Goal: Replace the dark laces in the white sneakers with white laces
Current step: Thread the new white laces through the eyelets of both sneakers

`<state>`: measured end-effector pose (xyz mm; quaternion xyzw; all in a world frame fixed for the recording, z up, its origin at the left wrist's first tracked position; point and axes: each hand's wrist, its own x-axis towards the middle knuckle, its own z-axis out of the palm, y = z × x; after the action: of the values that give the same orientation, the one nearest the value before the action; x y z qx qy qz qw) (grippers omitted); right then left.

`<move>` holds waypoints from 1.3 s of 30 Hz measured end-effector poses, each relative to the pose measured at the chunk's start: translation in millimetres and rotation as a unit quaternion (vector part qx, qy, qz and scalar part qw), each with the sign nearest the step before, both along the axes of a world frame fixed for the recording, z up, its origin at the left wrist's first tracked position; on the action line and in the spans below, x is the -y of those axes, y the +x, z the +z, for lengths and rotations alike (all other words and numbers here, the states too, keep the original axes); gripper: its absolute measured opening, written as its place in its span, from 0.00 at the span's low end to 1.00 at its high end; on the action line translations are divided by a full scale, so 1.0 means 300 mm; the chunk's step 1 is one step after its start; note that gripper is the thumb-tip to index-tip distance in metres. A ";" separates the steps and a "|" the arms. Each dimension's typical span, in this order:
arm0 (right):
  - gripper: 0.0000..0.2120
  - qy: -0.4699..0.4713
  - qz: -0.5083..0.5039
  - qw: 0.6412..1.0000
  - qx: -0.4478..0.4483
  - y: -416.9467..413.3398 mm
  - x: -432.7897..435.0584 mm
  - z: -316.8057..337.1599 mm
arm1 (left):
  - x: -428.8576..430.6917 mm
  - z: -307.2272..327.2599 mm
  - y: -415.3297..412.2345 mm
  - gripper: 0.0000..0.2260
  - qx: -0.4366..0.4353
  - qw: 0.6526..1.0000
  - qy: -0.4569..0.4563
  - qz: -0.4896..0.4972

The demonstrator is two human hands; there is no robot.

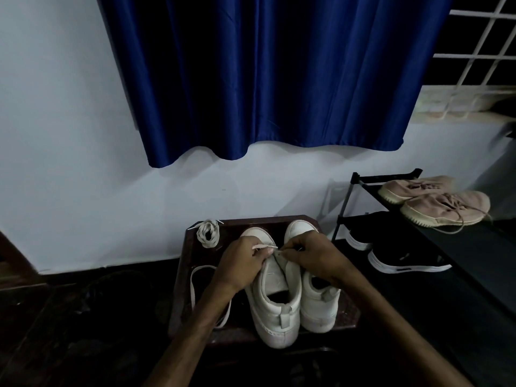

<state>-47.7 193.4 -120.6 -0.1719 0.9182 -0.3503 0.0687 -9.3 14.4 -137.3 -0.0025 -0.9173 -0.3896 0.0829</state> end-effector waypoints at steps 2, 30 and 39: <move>0.07 -0.002 0.001 1.000 -0.002 0.001 -0.001 0.002 | 0.005 -0.003 -0.001 0.14 -0.015 1.000 0.006 0.009; 0.06 0.000 -0.021 1.000 0.009 0.017 0.003 0.012 | -0.003 -0.015 -0.010 0.14 0.002 0.998 0.007 -0.069; 0.09 0.000 -0.029 0.999 0.015 0.046 0.015 0.043 | -0.030 0.022 -0.016 0.10 0.026 0.984 -0.148 -0.091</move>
<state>-33.8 189.1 -107.6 -0.1398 0.9217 -0.3545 0.0727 -14.2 23.3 -130.6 -0.0880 -0.9626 -0.2552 0.0223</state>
